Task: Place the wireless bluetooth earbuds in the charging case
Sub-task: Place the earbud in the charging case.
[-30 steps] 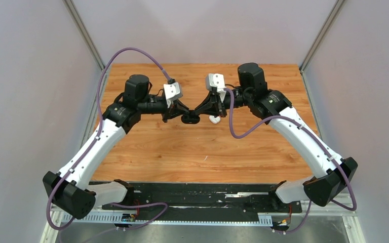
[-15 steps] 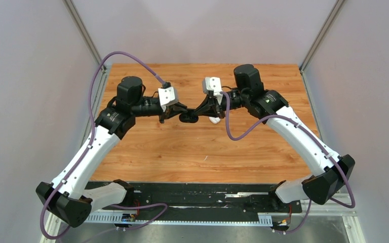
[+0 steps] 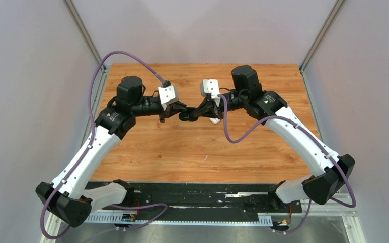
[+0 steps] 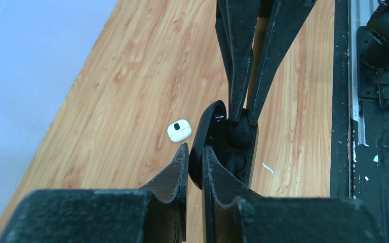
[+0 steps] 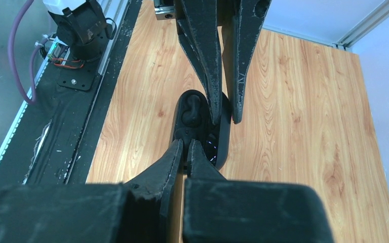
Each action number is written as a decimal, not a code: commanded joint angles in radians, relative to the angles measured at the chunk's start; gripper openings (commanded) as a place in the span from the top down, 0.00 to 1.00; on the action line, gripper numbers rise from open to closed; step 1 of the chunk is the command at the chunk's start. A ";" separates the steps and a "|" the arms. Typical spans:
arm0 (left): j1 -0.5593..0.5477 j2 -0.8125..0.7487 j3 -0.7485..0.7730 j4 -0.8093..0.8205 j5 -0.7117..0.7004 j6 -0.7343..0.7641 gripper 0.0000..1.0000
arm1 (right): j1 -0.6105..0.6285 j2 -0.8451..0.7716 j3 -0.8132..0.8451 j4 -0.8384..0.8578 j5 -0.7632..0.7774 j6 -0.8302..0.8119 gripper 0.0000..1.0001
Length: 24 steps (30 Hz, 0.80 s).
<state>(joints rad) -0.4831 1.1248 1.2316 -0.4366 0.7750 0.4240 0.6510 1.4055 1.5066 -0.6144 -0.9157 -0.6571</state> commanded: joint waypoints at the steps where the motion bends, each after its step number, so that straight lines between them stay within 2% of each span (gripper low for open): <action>1: -0.006 -0.024 0.001 0.104 -0.025 -0.055 1.00 | 0.018 0.005 0.029 -0.042 0.020 -0.023 1.00; 13: -0.008 -0.027 -0.008 0.111 0.036 -0.054 1.00 | 0.030 0.004 -0.001 -0.018 0.094 -0.013 1.00; 24: -0.008 -0.023 -0.012 0.107 -0.001 -0.049 1.00 | 0.085 0.025 0.031 -0.085 0.201 -0.067 1.00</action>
<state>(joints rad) -0.4824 1.1248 1.2072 -0.4191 0.7494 0.3851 0.7120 1.4055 1.5066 -0.6525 -0.7475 -0.6949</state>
